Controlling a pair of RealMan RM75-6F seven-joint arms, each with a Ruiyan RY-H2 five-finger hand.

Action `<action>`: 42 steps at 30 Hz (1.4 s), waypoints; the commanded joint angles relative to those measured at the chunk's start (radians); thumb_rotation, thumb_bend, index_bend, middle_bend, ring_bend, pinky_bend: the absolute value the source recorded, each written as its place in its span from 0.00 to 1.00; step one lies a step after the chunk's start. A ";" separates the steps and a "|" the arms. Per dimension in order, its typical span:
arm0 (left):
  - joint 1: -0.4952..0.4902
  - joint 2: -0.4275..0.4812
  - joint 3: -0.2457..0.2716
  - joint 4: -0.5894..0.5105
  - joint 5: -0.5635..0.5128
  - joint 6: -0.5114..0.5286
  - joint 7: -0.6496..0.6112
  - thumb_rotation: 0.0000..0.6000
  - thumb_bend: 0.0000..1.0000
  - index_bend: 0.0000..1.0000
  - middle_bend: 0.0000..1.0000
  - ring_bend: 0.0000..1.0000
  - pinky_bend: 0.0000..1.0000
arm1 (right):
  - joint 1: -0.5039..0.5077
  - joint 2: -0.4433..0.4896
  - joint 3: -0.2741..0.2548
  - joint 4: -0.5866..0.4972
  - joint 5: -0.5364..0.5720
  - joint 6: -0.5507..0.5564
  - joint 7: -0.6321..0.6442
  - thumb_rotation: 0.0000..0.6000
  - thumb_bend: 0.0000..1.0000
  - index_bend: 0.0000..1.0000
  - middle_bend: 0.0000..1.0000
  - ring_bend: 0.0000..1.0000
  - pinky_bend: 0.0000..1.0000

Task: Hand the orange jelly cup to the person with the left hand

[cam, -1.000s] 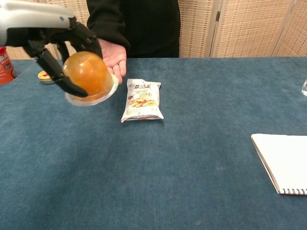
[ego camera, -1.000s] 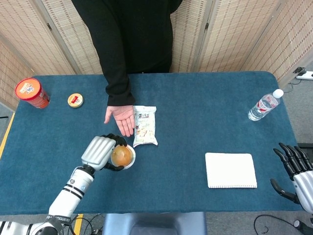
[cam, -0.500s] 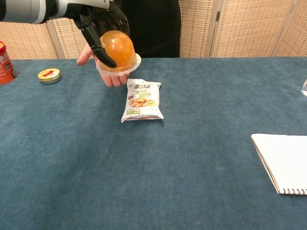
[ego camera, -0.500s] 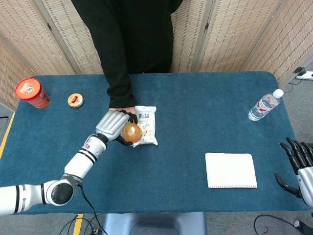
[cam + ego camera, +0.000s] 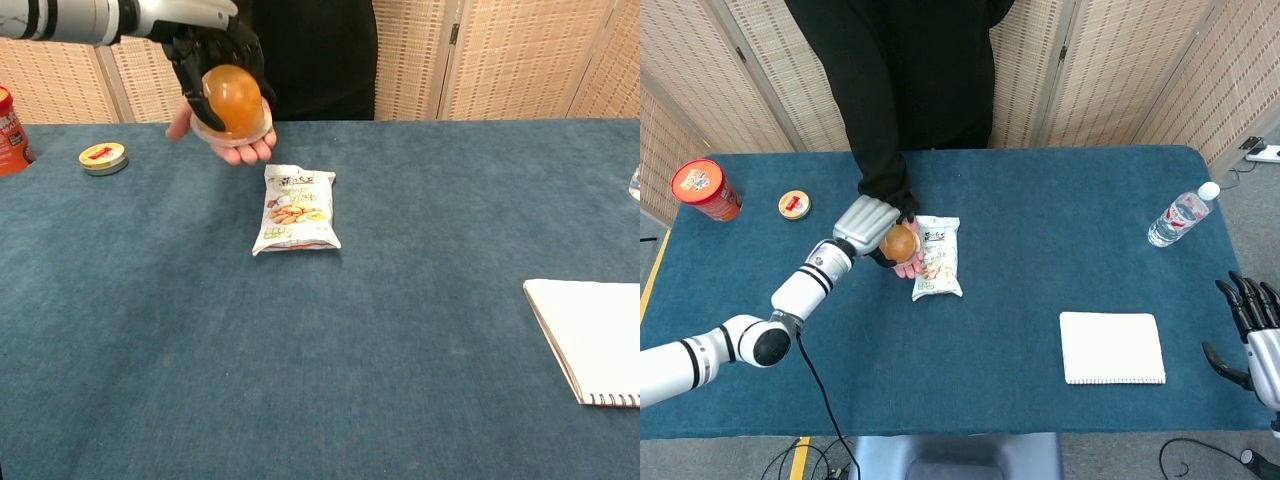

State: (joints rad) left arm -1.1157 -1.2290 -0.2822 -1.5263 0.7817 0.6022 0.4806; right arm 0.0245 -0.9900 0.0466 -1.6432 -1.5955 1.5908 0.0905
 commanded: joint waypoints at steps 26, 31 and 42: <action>0.293 0.356 0.275 -0.670 0.223 0.601 -0.030 1.00 0.13 0.06 0.07 0.08 0.35 | 0.002 0.008 -0.044 0.011 -0.085 -0.001 0.008 1.00 0.26 0.00 0.00 0.00 0.00; 0.634 0.261 0.443 -0.469 0.543 0.955 -0.099 1.00 0.13 0.04 0.07 0.06 0.32 | 0.014 -0.004 -0.038 0.001 -0.060 -0.036 -0.041 1.00 0.26 0.00 0.00 0.00 0.00; 0.944 0.033 0.432 -0.038 0.672 1.243 -0.332 1.00 0.13 0.00 0.04 0.02 0.26 | 0.054 -0.067 0.002 -0.033 0.050 -0.127 -0.224 1.00 0.26 0.00 0.00 0.00 0.00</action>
State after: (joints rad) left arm -0.2410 -1.1227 0.1308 -1.6650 1.3910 1.7915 0.2302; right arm 0.0732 -1.0462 0.0401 -1.6695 -1.5579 1.4707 -0.1177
